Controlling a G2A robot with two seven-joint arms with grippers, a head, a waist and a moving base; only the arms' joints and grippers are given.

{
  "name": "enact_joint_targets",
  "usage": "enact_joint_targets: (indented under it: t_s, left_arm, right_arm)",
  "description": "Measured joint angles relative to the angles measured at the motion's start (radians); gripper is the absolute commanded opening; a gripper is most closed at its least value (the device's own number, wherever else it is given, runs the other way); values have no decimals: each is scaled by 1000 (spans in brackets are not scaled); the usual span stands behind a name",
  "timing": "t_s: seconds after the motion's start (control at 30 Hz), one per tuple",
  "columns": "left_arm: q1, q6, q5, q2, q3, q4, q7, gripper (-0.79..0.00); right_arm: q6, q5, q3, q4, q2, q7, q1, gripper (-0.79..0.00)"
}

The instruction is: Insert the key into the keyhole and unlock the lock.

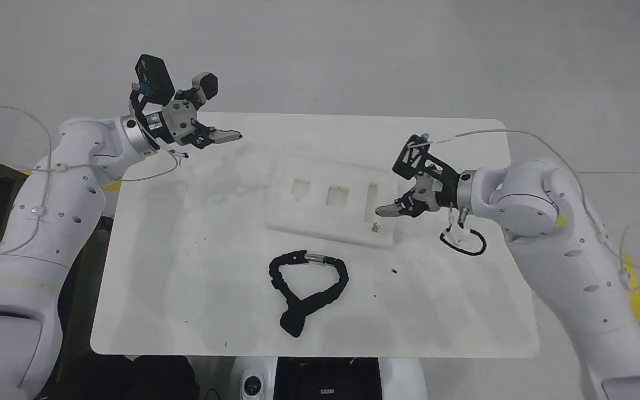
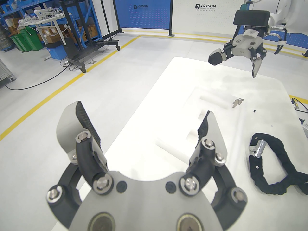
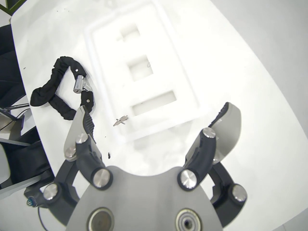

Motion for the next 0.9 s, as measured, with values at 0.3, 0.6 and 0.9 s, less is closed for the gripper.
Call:
enact_joint_targets:
  t_s: [0.3,0.6,0.9]
  left_arm:
    - [0,0,0,0,0,0,0,0]
    - [0,0,0,0,0,0,0,0]
    - [0,0,0,0,0,0,0,0]
  right_arm:
    - [78,101,-89,26,-10,181,70,0]
    - [117,136,-189,73,-29,249,129,0]
    - [148,156,-258,106,-44,308,177,-102]
